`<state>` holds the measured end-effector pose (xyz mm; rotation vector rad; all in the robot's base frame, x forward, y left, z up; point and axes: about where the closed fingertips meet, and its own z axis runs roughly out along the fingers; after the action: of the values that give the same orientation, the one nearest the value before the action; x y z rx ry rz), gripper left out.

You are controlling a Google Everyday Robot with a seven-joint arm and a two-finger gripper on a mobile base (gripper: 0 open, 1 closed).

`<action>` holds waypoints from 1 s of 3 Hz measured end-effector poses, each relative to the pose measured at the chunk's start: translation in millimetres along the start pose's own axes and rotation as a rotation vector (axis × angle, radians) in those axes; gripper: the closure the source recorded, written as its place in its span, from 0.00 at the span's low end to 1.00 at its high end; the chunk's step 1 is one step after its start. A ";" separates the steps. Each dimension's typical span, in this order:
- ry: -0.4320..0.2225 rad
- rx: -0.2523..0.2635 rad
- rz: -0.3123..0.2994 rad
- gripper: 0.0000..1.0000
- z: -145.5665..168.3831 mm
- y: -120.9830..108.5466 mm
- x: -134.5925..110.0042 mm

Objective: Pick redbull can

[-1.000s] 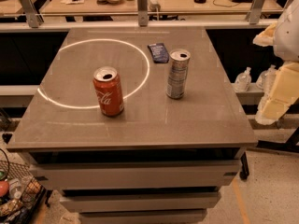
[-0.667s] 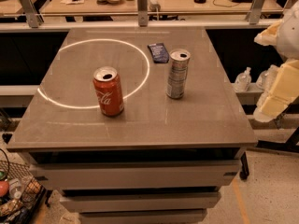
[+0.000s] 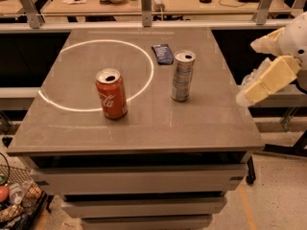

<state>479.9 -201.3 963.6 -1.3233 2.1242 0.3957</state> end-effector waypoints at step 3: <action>-0.281 -0.134 0.064 0.00 57.7 1.1 -76.0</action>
Offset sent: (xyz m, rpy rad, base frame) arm 0.0646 0.1198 -0.0025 0.4190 0.0142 0.0461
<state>522.7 -116.0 966.4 -1.1952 1.9347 0.7186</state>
